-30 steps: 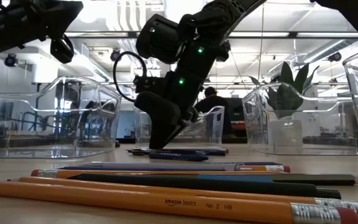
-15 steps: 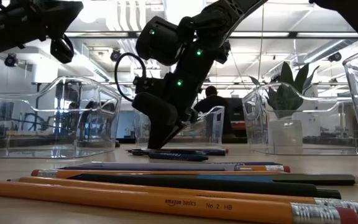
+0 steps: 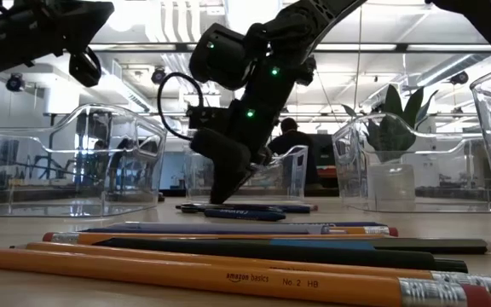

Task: Sort crayons/erasers/pens/pencils in bins
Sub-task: Put the yellow pencil into the top transparent bin

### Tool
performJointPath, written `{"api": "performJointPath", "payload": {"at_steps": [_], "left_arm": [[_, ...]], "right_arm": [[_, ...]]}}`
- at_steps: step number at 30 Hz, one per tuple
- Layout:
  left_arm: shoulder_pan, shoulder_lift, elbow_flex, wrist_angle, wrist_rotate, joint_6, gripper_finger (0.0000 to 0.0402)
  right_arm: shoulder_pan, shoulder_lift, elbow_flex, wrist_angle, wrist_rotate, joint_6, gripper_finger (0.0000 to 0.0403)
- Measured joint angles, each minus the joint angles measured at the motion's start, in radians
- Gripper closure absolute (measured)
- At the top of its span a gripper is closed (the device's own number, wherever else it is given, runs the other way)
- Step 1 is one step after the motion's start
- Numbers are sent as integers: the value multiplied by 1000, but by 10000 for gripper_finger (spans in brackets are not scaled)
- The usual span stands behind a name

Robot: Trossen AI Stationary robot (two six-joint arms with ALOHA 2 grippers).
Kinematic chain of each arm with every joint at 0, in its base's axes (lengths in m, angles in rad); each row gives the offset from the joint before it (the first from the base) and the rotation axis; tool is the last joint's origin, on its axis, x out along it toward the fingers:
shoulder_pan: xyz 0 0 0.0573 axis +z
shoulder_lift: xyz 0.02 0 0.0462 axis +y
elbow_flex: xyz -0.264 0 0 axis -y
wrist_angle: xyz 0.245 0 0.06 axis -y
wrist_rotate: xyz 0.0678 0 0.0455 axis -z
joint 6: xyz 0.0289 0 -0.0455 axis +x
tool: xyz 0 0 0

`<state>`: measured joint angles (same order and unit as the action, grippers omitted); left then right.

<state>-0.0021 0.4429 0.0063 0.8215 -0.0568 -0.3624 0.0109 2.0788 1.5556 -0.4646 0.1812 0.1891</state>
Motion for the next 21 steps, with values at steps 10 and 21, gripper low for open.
{"api": "performJointPath", "payload": {"at_steps": [10, 21], "left_arm": [[0, 0, 0, 0, -1, -1, 402], [0, -1, 0, 0, -1, -2, 402]], "right_arm": [[-3, -204, 4, -14, 7, -74, 396], [-83, -360, 6, 5, 165, -178, 396]]}}
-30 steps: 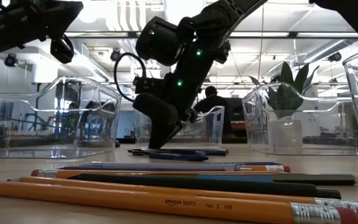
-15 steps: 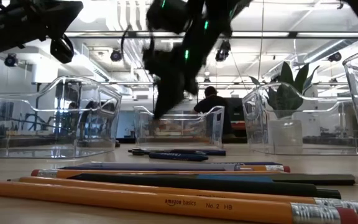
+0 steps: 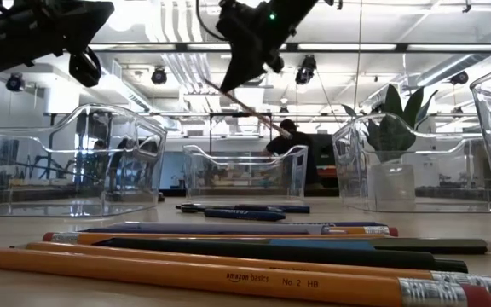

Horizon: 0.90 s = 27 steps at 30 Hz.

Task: Sort crayons/erasers/pens/pencils in bins
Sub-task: Put the yellow pencil into the top transparent bin

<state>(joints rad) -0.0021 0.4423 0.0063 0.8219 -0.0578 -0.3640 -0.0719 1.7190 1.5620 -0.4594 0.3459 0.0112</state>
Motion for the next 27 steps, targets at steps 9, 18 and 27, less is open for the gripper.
{"api": "performJointPath", "payload": {"at_steps": [9, 18, 27], "left_arm": [[0, 0, 0, 0, 0, 3, 402], [0, 2, 0, 0, 0, 3, 402], [0, 2, 0, 0, 0, 4, 402]], "right_arm": [[-138, 0, 3, 87, 5, -72, 395], [-213, 51, 4, 137, 3, -141, 395], [-267, 185, 4, 188, 3, -198, 394]]}}
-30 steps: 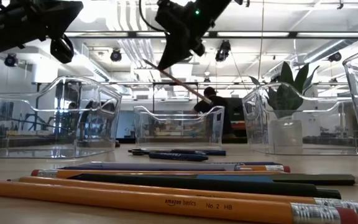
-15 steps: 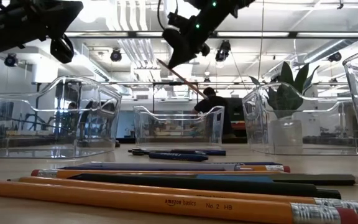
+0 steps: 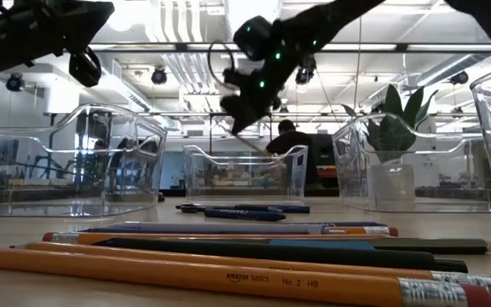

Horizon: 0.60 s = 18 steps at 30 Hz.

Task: Sort crayons/erasers/pens/pencils in bins
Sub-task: Put the yellow pencil into the top transparent bin

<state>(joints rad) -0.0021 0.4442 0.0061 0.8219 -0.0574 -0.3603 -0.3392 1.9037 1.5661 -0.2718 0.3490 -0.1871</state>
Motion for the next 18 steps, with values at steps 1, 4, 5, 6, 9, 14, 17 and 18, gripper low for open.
{"api": "performJointPath", "payload": {"at_steps": [1, 4, 5, 6, 9, 14, 17, 18], "left_arm": [[0, 0, 0, 0, 1, 0, 402], [0, 0, 0, 0, 1, 0, 402], [0, 0, 0, 0, 0, 0, 402], [0, 0, 0, 0, 1, 0, 402], [0, 0, 0, 0, 0, 0, 402], [0, 0, 0, 0, 0, 0, 402], [0, 0, 0, 0, 0, 0, 402], [0, 0, 0, 0, 0, 0, 402]], "right_arm": [[-6, 12, 0, 1, -1, 0, 394], [-19, 42, 0, 0, 0, 0, 394], [-21, 51, 0, 1, 1, 0, 394], [-22, 59, 0, 1, 1, 0, 394], [-22, 78, 0, -1, -1, 0, 394], [-22, 102, 1, -3, -8, -10, 394], [-22, 109, 2, -13, -8, -8, 394], [-22, 110, 2, -16, -9, -8, 394]]}}
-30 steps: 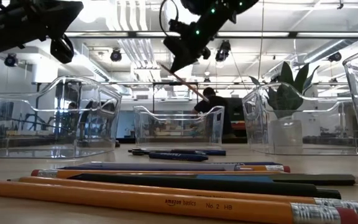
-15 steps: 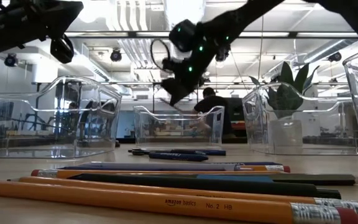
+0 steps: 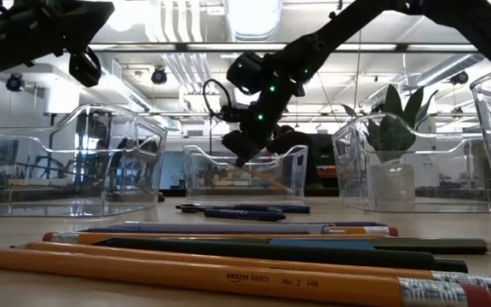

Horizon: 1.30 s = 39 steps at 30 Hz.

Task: Sort crayons/erasers/pens/pencils in bins
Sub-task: Put the yellow pencil into the top transparent bin

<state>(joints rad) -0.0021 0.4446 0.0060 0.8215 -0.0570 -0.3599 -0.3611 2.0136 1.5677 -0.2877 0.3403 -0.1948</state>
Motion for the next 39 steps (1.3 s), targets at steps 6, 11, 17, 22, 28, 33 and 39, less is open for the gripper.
{"api": "performJointPath", "payload": {"at_steps": [6, 11, 17, 22, 28, 33, 39], "left_arm": [[0, 0, 0, 0, 0, 0, 402], [0, 0, 0, 0, 0, 0, 402], [0, 0, 0, 0, 0, 0, 402], [0, 0, 0, 0, 0, 0, 402], [0, 0, 0, 0, 0, 0, 402], [0, -1, 0, 0, 0, 0, 402], [0, 0, 0, 0, 0, 0, 402]], "right_arm": [[0, -3, 0, -7, 0, 1, 394], [0, -5, 0, -7, 0, 3, 394], [0, -5, 0, -7, 0, 3, 394], [0, -6, 0, -7, 0, 3, 394], [-1, -7, 14, -49, -2, -60, 394], [-2, -7, 73, -157, -5, -120, 394], [-15, -6, 117, -200, -10, -144, 394]]}}
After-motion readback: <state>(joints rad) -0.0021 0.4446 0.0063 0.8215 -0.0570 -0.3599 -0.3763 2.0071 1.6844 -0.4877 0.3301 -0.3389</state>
